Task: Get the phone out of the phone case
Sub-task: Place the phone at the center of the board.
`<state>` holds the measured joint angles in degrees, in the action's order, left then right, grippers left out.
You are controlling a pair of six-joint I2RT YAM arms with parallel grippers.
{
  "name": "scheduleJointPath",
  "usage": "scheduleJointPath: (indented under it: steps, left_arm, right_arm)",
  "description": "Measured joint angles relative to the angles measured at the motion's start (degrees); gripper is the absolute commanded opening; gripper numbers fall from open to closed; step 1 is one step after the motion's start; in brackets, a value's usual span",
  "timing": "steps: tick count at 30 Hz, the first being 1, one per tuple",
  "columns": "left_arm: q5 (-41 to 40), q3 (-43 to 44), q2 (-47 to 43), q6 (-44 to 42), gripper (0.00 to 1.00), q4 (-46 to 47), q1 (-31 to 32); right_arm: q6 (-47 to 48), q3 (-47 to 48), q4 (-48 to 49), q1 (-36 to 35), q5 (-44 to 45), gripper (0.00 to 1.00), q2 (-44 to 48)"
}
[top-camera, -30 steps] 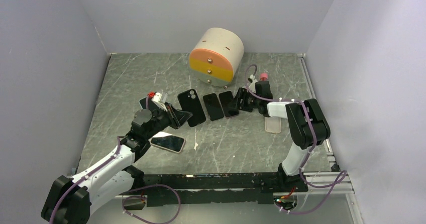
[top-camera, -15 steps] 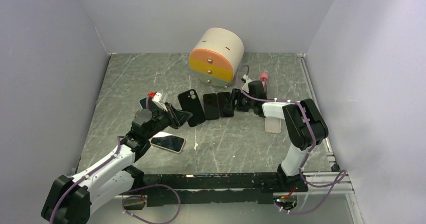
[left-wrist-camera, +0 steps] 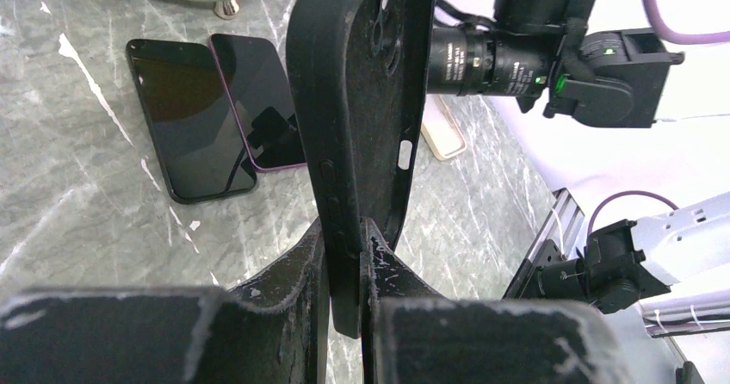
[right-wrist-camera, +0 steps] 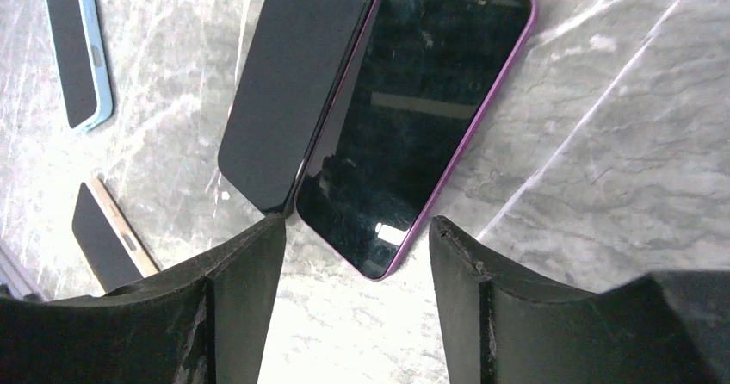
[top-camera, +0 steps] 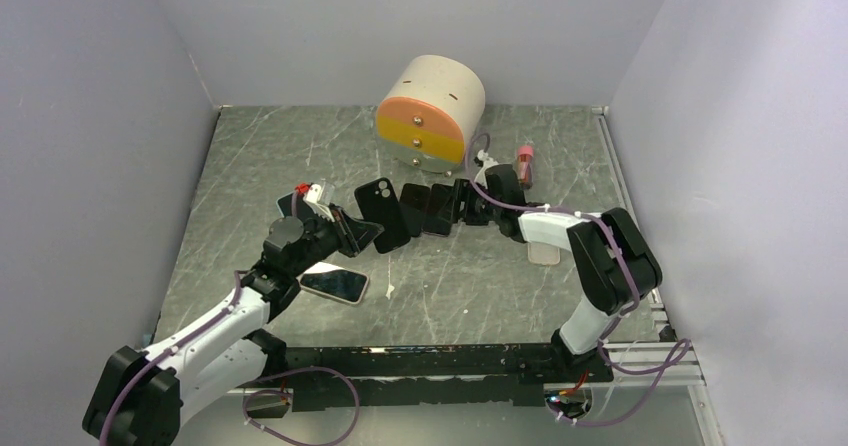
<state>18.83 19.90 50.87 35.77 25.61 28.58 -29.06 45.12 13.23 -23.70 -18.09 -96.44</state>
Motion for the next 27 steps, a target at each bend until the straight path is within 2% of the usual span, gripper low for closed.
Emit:
scheduleJointPath:
  steps: [10,19,27]
  left_arm:
    - [0.0,0.0,0.7,0.0,0.03,-0.2,0.0]
    - [0.0,0.0,0.7,0.0,0.02,-0.2,0.0]
    - [0.0,0.0,0.7,0.0,0.03,-0.2,0.0]
  right_arm:
    - [-0.5,0.0,3.5,2.2,3.3,0.79,-0.7]
    - [-0.1,3.8,5.9,2.8,4.0,0.8,-6.8]
    - [1.2,7.5,8.5,2.8,0.8,0.8,-11.0]
